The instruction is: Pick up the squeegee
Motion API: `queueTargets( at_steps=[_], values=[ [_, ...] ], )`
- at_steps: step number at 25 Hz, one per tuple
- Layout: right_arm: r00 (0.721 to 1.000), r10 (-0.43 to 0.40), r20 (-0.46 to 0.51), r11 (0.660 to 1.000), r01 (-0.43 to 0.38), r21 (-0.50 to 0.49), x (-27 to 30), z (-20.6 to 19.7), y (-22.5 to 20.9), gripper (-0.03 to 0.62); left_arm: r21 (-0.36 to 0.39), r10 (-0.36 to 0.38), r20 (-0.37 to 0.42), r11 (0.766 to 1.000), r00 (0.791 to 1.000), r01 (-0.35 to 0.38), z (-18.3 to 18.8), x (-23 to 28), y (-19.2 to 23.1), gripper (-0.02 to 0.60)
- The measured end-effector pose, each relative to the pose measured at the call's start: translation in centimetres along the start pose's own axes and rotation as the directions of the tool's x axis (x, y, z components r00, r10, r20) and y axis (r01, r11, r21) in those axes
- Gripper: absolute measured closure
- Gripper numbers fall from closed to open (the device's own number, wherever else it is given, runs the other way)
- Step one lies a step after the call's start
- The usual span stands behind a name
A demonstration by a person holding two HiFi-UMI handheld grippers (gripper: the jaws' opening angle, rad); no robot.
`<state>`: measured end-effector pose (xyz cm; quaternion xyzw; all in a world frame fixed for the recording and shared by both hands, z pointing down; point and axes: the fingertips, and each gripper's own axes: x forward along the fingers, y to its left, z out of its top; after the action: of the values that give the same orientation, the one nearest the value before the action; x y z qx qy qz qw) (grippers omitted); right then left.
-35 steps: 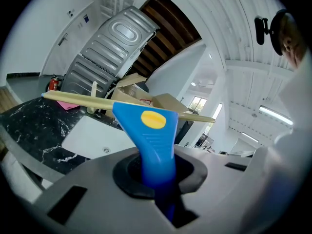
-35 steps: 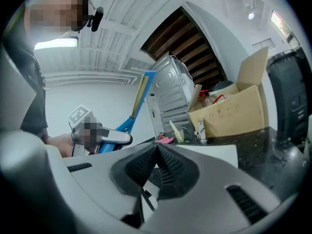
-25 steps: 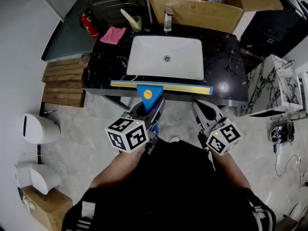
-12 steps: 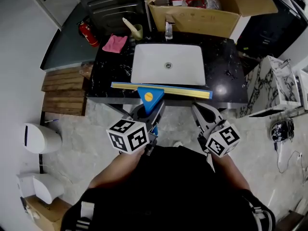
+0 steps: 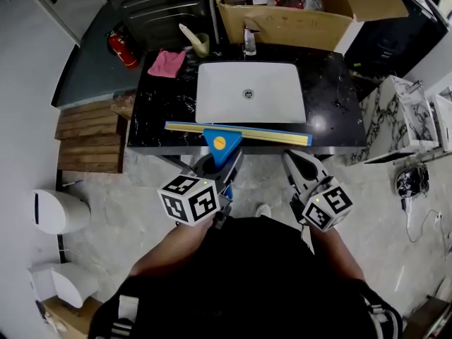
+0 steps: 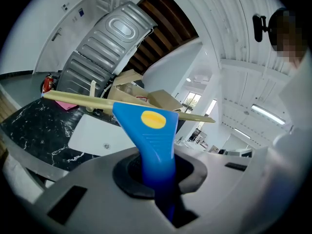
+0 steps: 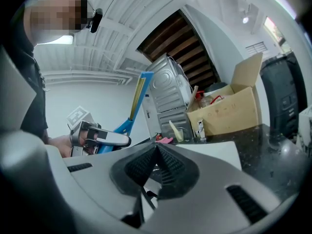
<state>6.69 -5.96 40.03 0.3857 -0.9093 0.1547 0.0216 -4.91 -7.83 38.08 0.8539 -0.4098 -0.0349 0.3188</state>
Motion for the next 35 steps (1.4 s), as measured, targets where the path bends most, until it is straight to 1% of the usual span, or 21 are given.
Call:
queueTargets(
  at_steps=[4, 11, 22, 35],
  values=[
    [1.0, -0.018, -0.003, 1.0, 0.018, 0.014, 0.5, -0.3, 0.2, 0.586, 0.001, -0.003, -0.006, 1.0, 1.0, 0.003, 0.4, -0.4, 0.8, 0.528],
    [1.0, -0.024, 0.007, 0.999, 0.024, 0.021, 1.6, -0.2, 1.0, 0.586, 0.003, -0.004, -0.016, 1.0, 1.0, 0.004, 0.9, -1.1, 1.9, 0.528],
    [1.0, -0.024, 0.018, 1.0, 0.024, 0.018, 2.2, 0.2, 1.2, 0.586, 0.023, -0.025, -0.013, 0.999, 1.0, 0.025, 2.0, -0.9, 1.8, 0.528],
    [1.0, -0.004, 0.022, 1.0, 0.003, 0.019, 2.4, 0.6, 1.1, 0.586, 0.034, -0.015, -0.007, 0.999, 1.0, 0.015, 2.4, -0.5, 1.6, 0.528]
  ],
)
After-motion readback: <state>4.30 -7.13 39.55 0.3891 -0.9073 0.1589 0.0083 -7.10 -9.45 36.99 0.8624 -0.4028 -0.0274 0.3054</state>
